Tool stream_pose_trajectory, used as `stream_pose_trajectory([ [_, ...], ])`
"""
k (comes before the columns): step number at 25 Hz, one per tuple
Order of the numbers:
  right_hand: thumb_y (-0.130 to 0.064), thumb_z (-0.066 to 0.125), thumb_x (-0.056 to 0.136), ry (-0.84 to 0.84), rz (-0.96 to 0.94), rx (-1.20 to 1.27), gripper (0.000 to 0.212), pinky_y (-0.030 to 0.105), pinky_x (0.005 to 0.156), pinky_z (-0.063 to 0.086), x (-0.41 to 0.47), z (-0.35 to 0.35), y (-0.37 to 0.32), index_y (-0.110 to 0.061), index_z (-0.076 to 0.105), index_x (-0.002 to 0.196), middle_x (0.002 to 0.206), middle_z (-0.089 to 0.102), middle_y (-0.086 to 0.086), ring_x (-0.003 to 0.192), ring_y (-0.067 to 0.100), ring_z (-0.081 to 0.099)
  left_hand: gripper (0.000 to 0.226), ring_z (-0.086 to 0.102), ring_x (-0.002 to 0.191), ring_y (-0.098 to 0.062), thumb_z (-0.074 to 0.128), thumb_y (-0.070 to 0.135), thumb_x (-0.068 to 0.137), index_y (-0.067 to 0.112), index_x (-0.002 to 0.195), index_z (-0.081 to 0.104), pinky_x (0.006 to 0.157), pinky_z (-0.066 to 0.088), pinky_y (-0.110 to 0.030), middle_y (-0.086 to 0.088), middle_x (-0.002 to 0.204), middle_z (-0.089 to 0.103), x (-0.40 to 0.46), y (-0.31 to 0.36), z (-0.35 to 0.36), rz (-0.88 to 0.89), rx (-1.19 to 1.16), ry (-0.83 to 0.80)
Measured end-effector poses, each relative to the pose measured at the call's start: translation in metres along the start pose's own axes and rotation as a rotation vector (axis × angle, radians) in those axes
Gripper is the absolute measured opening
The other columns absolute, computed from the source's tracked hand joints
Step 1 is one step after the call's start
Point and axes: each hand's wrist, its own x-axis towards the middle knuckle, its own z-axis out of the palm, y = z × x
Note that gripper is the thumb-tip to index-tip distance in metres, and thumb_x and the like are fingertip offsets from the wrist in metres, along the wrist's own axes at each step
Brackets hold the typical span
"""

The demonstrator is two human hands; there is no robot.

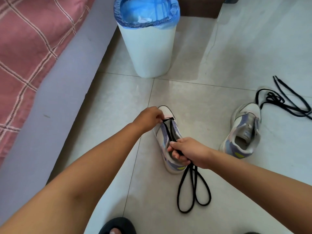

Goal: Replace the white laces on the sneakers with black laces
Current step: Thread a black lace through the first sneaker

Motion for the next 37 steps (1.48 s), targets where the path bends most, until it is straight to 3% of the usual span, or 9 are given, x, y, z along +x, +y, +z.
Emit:
stream_pose_trajectory([
  [5,-0.02,0.036,0.103,-0.031,0.048,0.136,0.028,0.016,0.034,0.02,-0.006,-0.008,0.008,-0.006,0.053,0.084,0.054,0.043,0.002,0.035,0.006,0.026,0.016,0.055,0.097,-0.024,0.056,0.013,0.09,0.006,0.102,0.064,0.083,0.043,-0.031,-0.008,0.108,0.056,0.002,0.004,-0.002,0.144,0.251,-0.141],
  [9,-0.021,0.037,0.102,-0.021,0.03,0.14,0.028,0.016,0.033,0.021,-0.006,-0.008,0.015,-0.006,0.053,0.084,0.054,0.043,0.003,0.034,0.006,0.026,0.011,0.055,0.071,-0.038,0.05,0.005,0.084,-0.005,0.085,0.054,0.06,0.045,-0.043,-0.021,0.086,0.055,-0.01,0.001,0.018,0.251,0.215,0.111],
  [12,-0.021,0.037,0.102,0.017,0.007,0.118,0.028,0.015,0.032,0.02,-0.006,-0.006,0.019,-0.007,0.053,0.084,0.054,0.044,0.002,0.033,0.005,0.026,0.011,0.055,0.08,-0.038,0.049,0.0,0.085,-0.007,0.093,0.052,0.064,0.04,-0.041,-0.025,0.09,0.056,-0.018,0.013,0.045,-0.029,0.041,0.347],
  [16,-0.021,0.038,0.102,0.055,0.026,0.12,0.028,0.015,0.031,0.019,-0.006,-0.004,0.019,-0.007,0.054,0.083,0.055,0.043,0.003,0.032,0.005,0.026,0.017,0.05,0.089,-0.031,0.042,0.014,0.097,-0.002,0.102,0.049,0.065,0.034,-0.034,-0.018,0.099,0.053,-0.026,0.033,0.066,-0.32,-0.106,0.487],
  [20,-0.021,0.039,0.102,0.043,0.036,0.143,0.028,0.014,0.031,0.019,-0.005,-0.003,0.02,-0.007,0.055,0.084,0.055,0.043,0.003,0.032,0.006,0.027,0.014,0.058,0.091,-0.029,0.053,0.009,0.093,0.0,0.101,0.061,0.078,0.044,-0.034,-0.015,0.098,0.061,-0.034,0.01,0.064,-0.179,-0.369,0.451],
  [23,-0.021,0.038,0.102,0.017,0.045,0.155,0.028,0.014,0.031,0.018,-0.005,-0.004,0.019,-0.006,0.054,0.083,0.056,0.043,0.004,0.032,0.005,0.026,0.017,0.062,0.089,-0.027,0.058,0.002,0.089,0.001,0.104,0.067,0.083,0.048,-0.033,-0.014,0.096,0.065,-0.033,-0.006,0.05,-0.098,-0.367,0.33],
  [32,-0.021,0.037,0.102,-0.026,0.102,0.116,0.028,0.015,0.031,0.018,-0.003,-0.005,0.014,-0.007,0.053,0.084,0.056,0.042,0.003,0.033,0.005,0.025,0.01,0.056,0.076,-0.03,0.058,0.009,0.089,-0.001,0.091,0.061,0.065,0.045,-0.035,-0.012,0.086,0.062,-0.015,-0.014,0.035,0.241,0.053,0.217],
  [34,-0.021,0.037,0.102,-0.034,0.105,0.126,0.028,0.015,0.031,0.018,-0.002,-0.005,0.015,-0.007,0.053,0.084,0.055,0.043,0.003,0.032,0.005,0.025,0.009,0.052,0.072,-0.026,0.057,0.01,0.089,0.002,0.087,0.058,0.061,0.04,-0.031,-0.01,0.083,0.059,-0.015,-0.006,0.042,0.147,-0.019,0.278],
  [37,-0.022,0.036,0.102,-0.044,0.111,0.132,0.028,0.014,0.03,0.018,-0.003,-0.005,0.014,-0.007,0.052,0.084,0.054,0.043,0.003,0.032,0.005,0.025,0.01,0.045,0.07,-0.019,0.053,0.014,0.088,0.009,0.08,0.049,0.062,0.036,-0.032,-0.005,0.079,0.053,-0.015,0.019,0.058,-0.273,-0.348,0.403],
])
